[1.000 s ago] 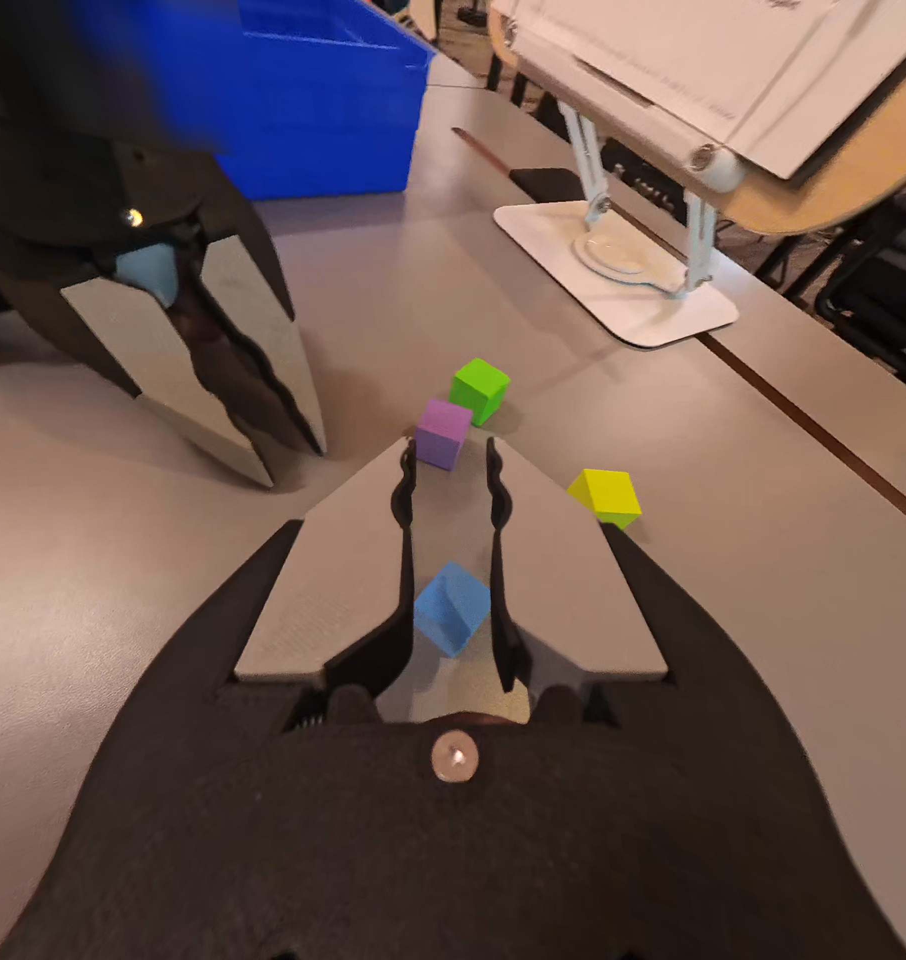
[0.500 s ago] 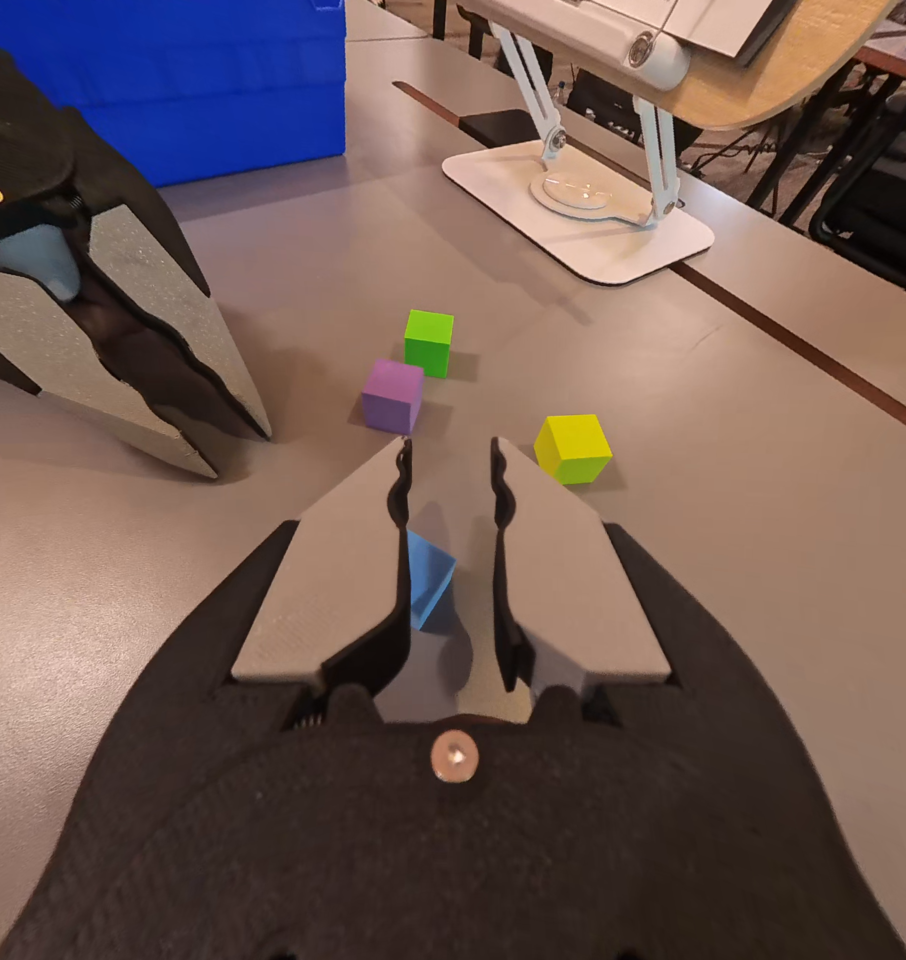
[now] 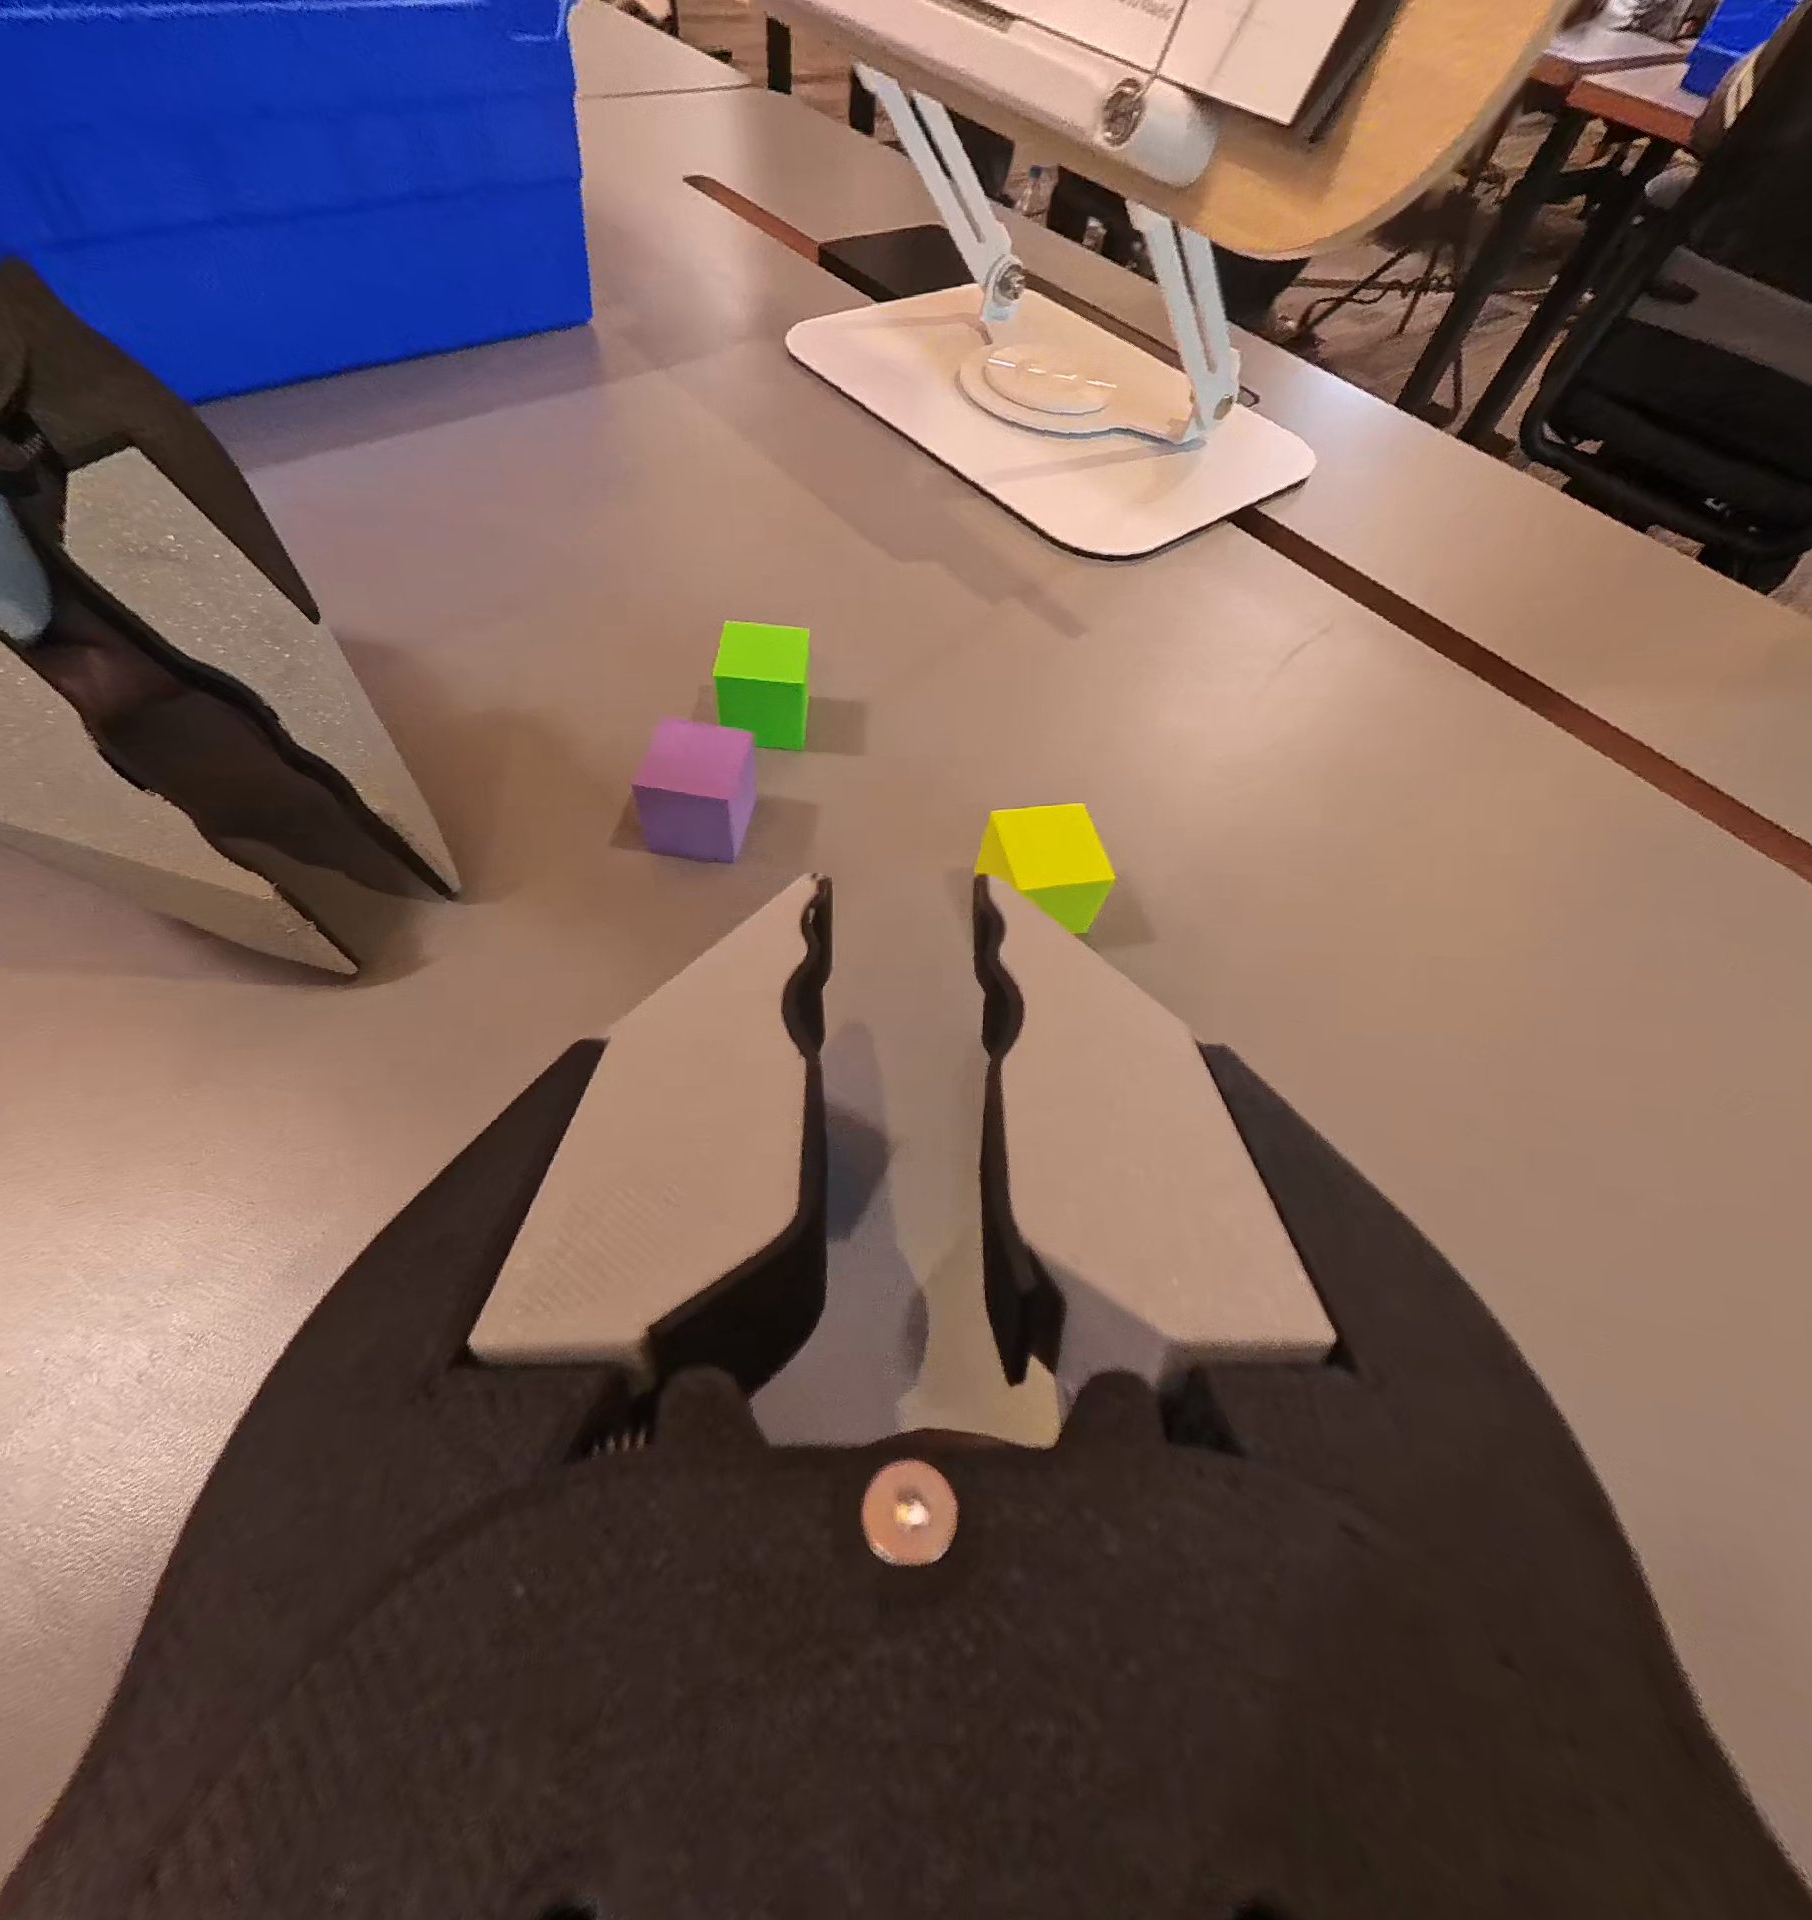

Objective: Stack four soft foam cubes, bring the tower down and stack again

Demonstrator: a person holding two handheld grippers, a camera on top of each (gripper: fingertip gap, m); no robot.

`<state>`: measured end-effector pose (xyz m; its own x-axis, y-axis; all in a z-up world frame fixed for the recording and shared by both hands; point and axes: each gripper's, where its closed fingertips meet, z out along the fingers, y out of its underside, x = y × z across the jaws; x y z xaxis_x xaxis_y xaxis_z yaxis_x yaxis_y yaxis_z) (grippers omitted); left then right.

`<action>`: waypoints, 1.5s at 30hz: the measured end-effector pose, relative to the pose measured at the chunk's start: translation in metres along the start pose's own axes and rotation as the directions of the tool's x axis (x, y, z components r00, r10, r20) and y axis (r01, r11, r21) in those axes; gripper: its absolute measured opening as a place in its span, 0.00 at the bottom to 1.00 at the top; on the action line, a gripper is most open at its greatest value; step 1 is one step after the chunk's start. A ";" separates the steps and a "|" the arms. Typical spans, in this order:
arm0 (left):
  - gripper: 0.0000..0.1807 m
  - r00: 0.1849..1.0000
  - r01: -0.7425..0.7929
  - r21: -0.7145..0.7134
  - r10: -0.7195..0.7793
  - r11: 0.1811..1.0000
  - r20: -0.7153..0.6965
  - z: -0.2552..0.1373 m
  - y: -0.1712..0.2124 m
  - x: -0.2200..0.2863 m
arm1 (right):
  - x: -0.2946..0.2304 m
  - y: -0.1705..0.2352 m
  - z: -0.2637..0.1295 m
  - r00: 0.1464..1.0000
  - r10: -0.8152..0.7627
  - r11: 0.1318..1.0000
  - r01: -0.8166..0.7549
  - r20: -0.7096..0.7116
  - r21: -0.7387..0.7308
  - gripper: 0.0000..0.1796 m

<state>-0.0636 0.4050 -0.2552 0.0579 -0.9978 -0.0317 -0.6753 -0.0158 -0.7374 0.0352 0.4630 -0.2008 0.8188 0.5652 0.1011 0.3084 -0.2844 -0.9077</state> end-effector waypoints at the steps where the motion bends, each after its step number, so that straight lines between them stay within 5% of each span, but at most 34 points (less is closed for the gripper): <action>1: 0.13 1.000 0.000 0.000 0.000 1.000 0.000 0.000 0.000 0.000 | 0.003 0.000 -0.001 1.000 0.012 1.000 -0.012 -0.005 0.003 0.13; 21: 0.13 1.000 -0.019 0.002 0.019 1.000 0.020 0.006 -0.006 0.005 | 0.006 0.002 -0.001 0.998 0.055 0.998 -0.055 -0.001 0.003 0.11; 25: 0.16 1.000 -0.002 0.003 0.002 1.000 0.028 0.009 -0.010 0.004 | 0.011 -0.002 -0.005 0.999 0.049 0.999 -0.048 -0.022 0.019 0.11; 30: 0.34 0.997 0.004 0.006 -0.004 1.000 0.081 0.014 -0.016 -0.001 | 0.018 -0.009 -0.011 0.996 0.082 0.995 -0.080 -0.033 0.058 0.11; 45: 0.35 0.985 -0.032 0.023 0.028 0.999 0.170 0.059 -0.063 0.005 | 0.025 -0.026 -0.025 0.994 0.104 0.987 -0.099 -0.038 0.131 0.11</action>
<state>0.0227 0.4044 -0.2493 0.1634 -0.9724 -0.1666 -0.6597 0.0179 -0.7513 0.0599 0.4653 -0.1641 0.8643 0.5025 0.0211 0.1602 -0.2353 -0.9586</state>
